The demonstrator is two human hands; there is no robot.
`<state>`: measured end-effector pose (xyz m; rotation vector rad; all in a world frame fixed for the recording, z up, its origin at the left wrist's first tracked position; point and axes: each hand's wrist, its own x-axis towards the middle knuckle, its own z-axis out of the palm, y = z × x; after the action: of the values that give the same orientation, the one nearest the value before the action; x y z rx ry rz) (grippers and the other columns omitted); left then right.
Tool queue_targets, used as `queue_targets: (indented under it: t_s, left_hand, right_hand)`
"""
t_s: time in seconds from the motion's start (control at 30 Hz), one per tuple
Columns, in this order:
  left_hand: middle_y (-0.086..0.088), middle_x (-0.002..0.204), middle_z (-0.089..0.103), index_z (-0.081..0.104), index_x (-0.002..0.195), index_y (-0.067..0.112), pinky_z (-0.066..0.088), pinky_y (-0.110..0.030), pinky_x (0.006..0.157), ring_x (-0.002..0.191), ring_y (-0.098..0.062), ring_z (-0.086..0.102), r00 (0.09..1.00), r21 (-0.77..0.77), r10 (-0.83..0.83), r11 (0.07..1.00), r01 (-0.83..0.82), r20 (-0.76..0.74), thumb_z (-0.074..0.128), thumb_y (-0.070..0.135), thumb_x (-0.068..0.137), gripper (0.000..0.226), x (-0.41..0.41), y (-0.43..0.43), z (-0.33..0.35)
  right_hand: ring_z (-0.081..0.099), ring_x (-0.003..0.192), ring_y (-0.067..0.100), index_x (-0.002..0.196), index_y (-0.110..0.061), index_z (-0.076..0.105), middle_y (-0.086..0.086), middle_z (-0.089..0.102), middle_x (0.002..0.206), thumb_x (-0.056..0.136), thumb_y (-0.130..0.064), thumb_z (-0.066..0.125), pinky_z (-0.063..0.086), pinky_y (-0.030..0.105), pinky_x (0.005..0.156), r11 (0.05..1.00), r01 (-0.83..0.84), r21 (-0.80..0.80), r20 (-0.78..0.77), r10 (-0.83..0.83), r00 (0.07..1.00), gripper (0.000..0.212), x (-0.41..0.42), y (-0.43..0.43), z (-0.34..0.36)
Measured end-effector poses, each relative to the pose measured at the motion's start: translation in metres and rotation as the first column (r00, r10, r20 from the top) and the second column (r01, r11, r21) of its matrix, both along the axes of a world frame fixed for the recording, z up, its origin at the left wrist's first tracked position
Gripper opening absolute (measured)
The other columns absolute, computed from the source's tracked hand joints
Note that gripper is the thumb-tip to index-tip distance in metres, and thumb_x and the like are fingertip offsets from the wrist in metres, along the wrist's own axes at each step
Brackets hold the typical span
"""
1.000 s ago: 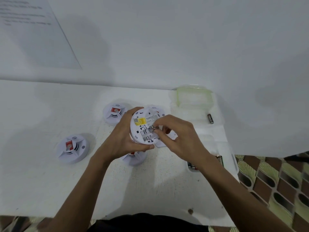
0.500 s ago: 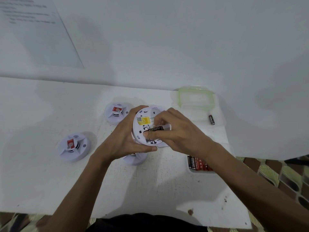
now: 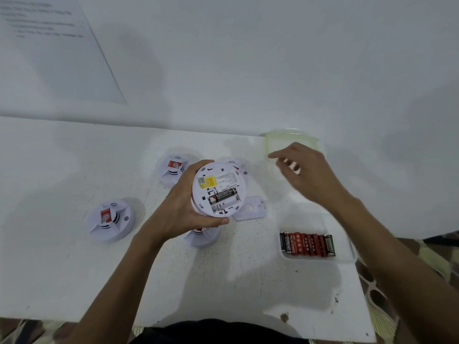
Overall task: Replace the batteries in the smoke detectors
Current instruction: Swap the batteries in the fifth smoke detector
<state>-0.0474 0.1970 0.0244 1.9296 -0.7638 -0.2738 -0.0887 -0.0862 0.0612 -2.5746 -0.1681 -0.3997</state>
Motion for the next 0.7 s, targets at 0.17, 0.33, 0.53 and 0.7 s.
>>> queue_targets:
  t_s: [0.17,0.33,0.53,0.7]
  left_hand:
    - [0.014,0.137,0.043,0.027,0.139,0.036,0.040,-0.026,0.102,0.126,-0.006,0.043,1.000,0.024,0.021,1.000,-0.021,-0.011,0.081,0.056,0.054,0.104,0.004,0.001,-0.004]
    - [0.013,0.137,0.043,0.027,0.139,0.036,0.042,-0.031,0.103,0.127,-0.009,0.044,1.000,0.025,0.019,1.000,-0.018,-0.005,0.082,0.056,0.054,0.103,0.004,0.001,-0.006]
    - [0.011,0.138,0.044,0.027,0.140,0.033,0.041,-0.028,0.103,0.126,-0.008,0.044,1.000,0.024,0.018,1.000,-0.019,0.009,0.079,0.061,0.056,0.102,0.006,0.004,-0.010]
    - [0.012,0.139,0.042,0.026,0.140,0.034,0.039,-0.023,0.103,0.127,-0.008,0.043,1.000,0.028,0.021,0.999,-0.021,0.000,0.076,0.066,0.056,0.103,0.008,0.005,-0.015]
  right_hand:
    - [0.065,0.083,0.022,0.118,-0.023,0.063,0.007,0.068,0.108,0.090,-0.015,0.062,0.050,0.030,0.076,0.900,0.123,-0.418,-0.513,-0.345,0.786,0.029,0.028,-0.080,-0.025]
    - [0.063,0.095,0.025,0.124,-0.023,0.059,0.004,0.062,0.115,0.085,-0.006,0.062,0.047,0.029,0.075,0.802,-0.045,-0.596,-0.544,-0.362,0.757,0.042,0.040,-0.100,-0.051]
    - [0.061,0.103,0.025,0.129,-0.022,0.057,0.004,0.061,0.114,0.087,-0.004,0.057,0.049,0.031,0.080,0.683,-0.241,-0.689,-0.553,-0.281,0.784,0.045,0.045,-0.112,-0.061]
    - [0.059,0.102,0.025,0.124,-0.019,0.059,0.003,0.057,0.115,0.088,-0.002,0.052,0.039,0.026,0.071,0.679,-0.272,-0.682,-0.565,-0.253,0.785,0.041,0.046,-0.114,-0.064]
